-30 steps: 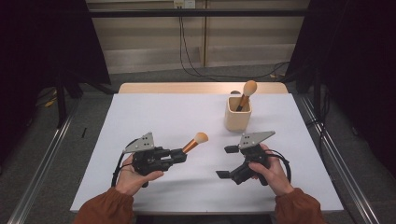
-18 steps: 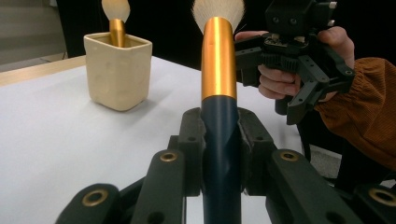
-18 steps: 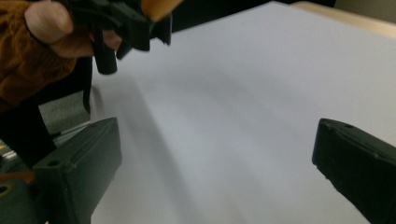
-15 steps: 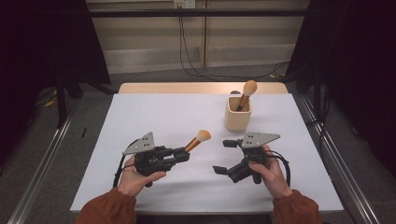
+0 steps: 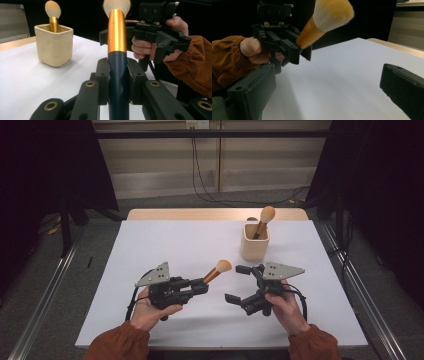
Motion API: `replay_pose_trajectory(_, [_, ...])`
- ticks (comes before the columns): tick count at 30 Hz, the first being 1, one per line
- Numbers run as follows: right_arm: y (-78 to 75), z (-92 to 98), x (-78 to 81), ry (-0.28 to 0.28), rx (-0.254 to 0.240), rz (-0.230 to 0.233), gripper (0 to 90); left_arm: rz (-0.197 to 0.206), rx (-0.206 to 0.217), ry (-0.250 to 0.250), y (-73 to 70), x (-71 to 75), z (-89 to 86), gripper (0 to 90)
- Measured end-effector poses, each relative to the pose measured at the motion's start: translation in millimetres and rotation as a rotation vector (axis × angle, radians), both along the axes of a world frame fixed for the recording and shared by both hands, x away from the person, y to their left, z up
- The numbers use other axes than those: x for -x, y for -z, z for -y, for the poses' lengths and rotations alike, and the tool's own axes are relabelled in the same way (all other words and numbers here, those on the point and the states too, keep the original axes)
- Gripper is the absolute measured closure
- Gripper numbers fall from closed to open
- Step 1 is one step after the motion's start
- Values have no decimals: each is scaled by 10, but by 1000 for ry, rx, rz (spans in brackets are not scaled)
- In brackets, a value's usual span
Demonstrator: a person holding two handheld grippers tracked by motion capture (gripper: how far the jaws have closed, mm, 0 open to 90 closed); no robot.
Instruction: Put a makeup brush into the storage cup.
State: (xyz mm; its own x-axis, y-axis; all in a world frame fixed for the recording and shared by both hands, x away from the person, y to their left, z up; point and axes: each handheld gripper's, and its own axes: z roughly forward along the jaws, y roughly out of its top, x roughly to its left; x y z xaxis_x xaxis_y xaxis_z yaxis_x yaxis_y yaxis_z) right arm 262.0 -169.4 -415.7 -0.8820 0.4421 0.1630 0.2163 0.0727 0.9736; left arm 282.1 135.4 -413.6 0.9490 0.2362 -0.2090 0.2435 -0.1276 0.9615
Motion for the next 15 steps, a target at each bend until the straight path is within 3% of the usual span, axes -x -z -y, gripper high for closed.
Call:
replay_pose_trajectory(2, [-13, -10, -3, -30, -11, -4, 0, -2, 5, 1, 5, 2, 19, 745])
replay_pose_trajectory(12, [-65, -154, -34, -68, -52, -43, 33, 1, -6, 22, 30, 10, 57, 745])
replay_pose_trajectory(15, [-64, -191, -62, -81, -58, -57, 128, 1, -4, 24, 38, 16, 64, 745])
